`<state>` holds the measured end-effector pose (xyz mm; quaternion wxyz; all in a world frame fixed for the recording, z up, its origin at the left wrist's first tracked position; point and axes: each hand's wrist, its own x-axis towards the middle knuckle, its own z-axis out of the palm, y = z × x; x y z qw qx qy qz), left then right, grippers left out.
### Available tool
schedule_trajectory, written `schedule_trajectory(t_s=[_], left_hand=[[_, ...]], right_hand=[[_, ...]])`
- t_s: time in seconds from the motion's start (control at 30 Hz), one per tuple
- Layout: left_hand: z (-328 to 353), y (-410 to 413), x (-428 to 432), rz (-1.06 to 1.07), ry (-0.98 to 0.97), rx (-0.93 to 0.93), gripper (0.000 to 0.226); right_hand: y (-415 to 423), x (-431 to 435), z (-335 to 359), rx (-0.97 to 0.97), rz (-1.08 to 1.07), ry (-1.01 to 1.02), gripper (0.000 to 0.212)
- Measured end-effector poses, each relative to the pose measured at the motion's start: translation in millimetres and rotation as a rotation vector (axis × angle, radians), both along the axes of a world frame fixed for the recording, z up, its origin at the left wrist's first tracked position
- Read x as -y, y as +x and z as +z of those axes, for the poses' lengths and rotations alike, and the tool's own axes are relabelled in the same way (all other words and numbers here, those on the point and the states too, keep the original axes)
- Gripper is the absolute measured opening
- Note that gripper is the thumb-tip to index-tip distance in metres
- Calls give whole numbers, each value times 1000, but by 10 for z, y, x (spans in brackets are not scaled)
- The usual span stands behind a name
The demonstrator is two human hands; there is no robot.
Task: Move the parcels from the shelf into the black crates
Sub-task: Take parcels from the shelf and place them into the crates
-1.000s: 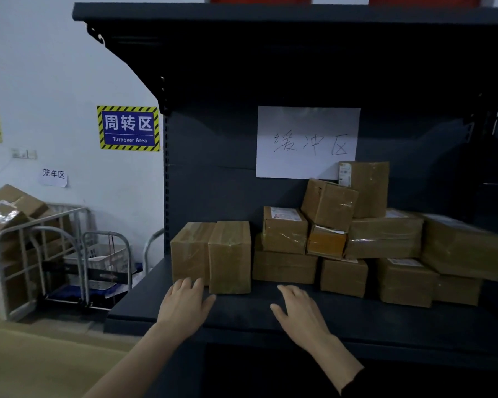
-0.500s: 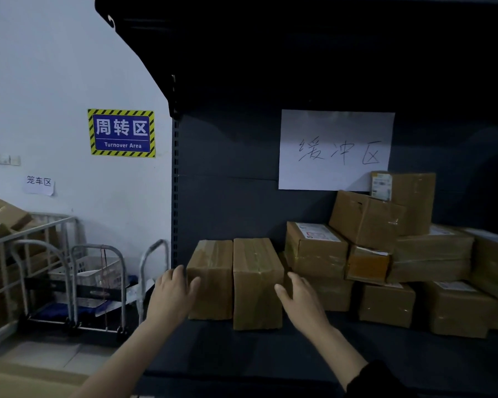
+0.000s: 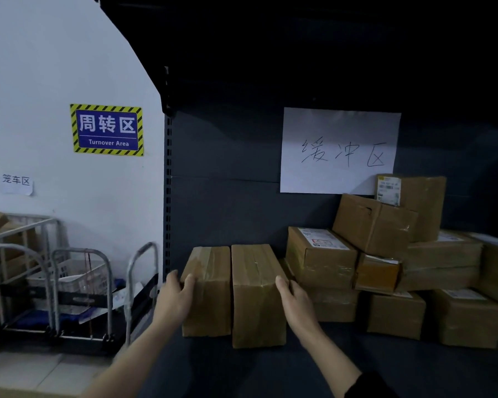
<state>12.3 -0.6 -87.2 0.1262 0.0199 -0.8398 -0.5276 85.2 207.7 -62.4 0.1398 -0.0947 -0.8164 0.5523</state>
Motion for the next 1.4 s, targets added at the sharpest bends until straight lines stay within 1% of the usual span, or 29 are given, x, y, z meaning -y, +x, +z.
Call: schedule_trajectory(t_s=[0.07, 0.13, 0.2, 0.23, 0.27, 0.37, 0.4, 0.47, 0.57, 0.63, 0.73, 0.8, 0.9, 0.97, 1.07, 1.1, 1.23, 1.3, 1.37, 1.4], left_hand=[[11, 117, -49, 100, -152, -157, 53], [2, 277, -164, 174, -321, -346, 46], [-37, 454, -350, 110, -405, -452, 40], [-72, 511, -445, 30, -392, -449, 39], [-101, 553, -540, -49, -342, -403, 39], [-108, 611, -752, -193, -56, -207, 48], [-94, 633, -800, -210, 20, -181, 51], [-78, 691, -869, -243, 67, -204, 53], [-99, 820, -924, -271, 39, -313, 53], [-151, 929, -954, -249, -17, -384, 55], [-242, 1139, -994, -198, -139, -488, 53], [-273, 1276, -1009, -192, -187, -556, 51], [-235, 1422, -1063, -187, -264, -623, 48], [-195, 1472, -1123, -175, -313, -654, 52], [-121, 1563, -1209, -196, -377, -679, 49], [-96, 1590, -1231, -220, -398, -676, 47], [-44, 1618, -1261, -284, -433, -603, 47], [-26, 1638, -1252, -305, -372, -559, 43], [-26, 1687, -1216, -264, -209, -490, 38], [-48, 1703, -1184, -205, -115, -434, 38]], right_hand=[[5, -3, -5, -5, 6, -20, 47], [8, -12, 3, 2, 6, -34, 48], [31, -11, 17, -4, 16, -38, 47], [43, -12, 22, -5, 18, -35, 46], [58, -21, 20, -2, 21, -30, 47], [119, -48, 7, 19, 45, -30, 49], [150, -59, 2, 24, 56, -36, 49], [219, -101, -23, 16, 61, -57, 51], [331, -187, -85, -4, 82, -141, 45], [404, -240, -160, 19, 87, -190, 44], [537, -321, -302, 50, 67, -249, 51], [642, -366, -376, 35, 80, -311, 53], [800, -454, -407, -22, 124, -414, 39], [882, -526, -415, -62, 140, -424, 35], [970, -624, -452, -96, 152, -387, 44], [987, -658, -460, -104, 154, -351, 44], [986, -792, -423, -138, 136, -120, 27], [971, -827, -377, -149, 129, -17, 22], [951, -845, -337, -148, 131, 62, 22], [939, -855, -321, -145, 133, 88, 24]])
